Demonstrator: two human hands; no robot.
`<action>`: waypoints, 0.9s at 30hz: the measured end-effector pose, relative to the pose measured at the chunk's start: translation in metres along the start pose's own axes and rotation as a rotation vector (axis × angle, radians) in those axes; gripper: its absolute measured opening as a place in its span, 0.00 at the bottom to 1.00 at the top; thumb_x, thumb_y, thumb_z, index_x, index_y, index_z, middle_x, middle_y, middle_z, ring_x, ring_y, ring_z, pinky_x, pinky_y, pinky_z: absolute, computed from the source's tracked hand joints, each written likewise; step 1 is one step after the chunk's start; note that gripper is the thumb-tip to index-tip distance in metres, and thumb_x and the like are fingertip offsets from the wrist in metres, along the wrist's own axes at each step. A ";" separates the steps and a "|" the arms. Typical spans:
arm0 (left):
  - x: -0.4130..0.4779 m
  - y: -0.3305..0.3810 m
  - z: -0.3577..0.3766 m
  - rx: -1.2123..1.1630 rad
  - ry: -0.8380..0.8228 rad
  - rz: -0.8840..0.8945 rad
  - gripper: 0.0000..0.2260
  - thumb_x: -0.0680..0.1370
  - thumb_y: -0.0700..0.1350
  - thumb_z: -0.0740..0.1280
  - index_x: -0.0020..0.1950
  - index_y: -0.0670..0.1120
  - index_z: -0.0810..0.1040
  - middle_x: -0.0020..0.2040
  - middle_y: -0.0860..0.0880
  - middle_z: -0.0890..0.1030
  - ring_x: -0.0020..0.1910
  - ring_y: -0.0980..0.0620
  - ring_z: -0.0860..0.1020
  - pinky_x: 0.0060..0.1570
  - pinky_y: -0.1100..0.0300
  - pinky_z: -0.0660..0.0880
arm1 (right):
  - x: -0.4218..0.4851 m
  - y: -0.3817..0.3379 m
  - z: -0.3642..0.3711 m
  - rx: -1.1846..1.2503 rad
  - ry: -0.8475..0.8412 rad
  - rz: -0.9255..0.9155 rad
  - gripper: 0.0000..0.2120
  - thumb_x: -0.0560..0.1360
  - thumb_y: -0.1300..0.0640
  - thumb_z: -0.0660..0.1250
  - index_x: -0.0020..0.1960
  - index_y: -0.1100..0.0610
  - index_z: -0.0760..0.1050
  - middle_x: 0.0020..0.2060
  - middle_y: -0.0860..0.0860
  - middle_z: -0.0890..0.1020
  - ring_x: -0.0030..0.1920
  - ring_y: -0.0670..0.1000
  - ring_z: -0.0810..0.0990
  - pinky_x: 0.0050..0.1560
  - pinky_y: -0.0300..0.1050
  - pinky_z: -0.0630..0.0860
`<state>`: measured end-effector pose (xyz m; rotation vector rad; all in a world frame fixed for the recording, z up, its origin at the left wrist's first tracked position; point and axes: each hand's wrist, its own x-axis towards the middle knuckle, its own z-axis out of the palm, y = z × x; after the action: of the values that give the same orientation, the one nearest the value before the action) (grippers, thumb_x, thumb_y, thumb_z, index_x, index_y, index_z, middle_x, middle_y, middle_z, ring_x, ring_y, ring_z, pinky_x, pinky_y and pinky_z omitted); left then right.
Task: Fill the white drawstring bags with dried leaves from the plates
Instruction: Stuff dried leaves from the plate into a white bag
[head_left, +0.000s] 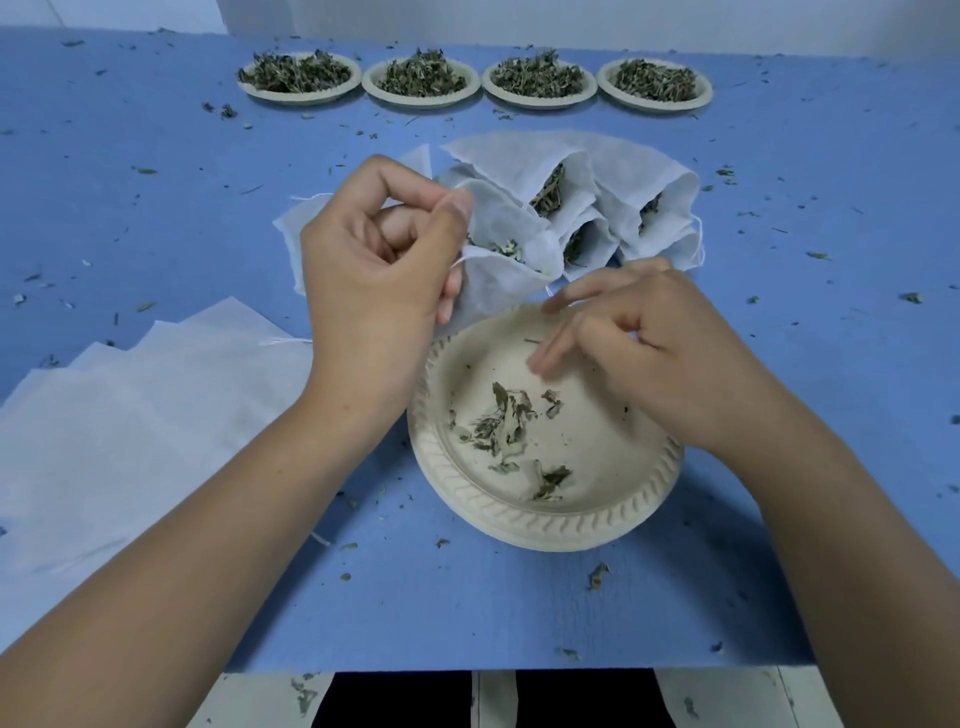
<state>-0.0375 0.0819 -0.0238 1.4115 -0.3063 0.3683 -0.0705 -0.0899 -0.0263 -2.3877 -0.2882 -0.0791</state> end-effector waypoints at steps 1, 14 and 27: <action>0.000 0.000 -0.001 0.000 0.000 0.001 0.11 0.79 0.36 0.66 0.38 0.46 0.71 0.21 0.57 0.70 0.20 0.59 0.67 0.23 0.65 0.66 | 0.001 0.001 -0.001 -0.071 0.074 -0.038 0.21 0.70 0.50 0.53 0.36 0.57 0.83 0.39 0.50 0.84 0.55 0.49 0.75 0.59 0.32 0.62; 0.000 -0.001 -0.002 0.016 -0.002 0.002 0.11 0.79 0.37 0.66 0.38 0.46 0.71 0.21 0.57 0.70 0.20 0.58 0.67 0.23 0.64 0.66 | 0.005 0.005 0.006 -0.139 0.038 -0.120 0.20 0.75 0.54 0.56 0.43 0.68 0.79 0.42 0.58 0.83 0.46 0.57 0.80 0.49 0.53 0.74; 0.000 -0.001 -0.002 0.020 -0.004 0.002 0.11 0.79 0.37 0.66 0.38 0.46 0.71 0.22 0.57 0.70 0.20 0.58 0.67 0.23 0.64 0.65 | -0.004 -0.007 0.000 0.279 -0.399 0.004 0.13 0.80 0.63 0.59 0.46 0.63 0.83 0.40 0.54 0.83 0.37 0.48 0.80 0.45 0.44 0.78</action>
<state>-0.0372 0.0835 -0.0253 1.4321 -0.3081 0.3709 -0.0765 -0.0857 -0.0225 -2.1099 -0.4484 0.4180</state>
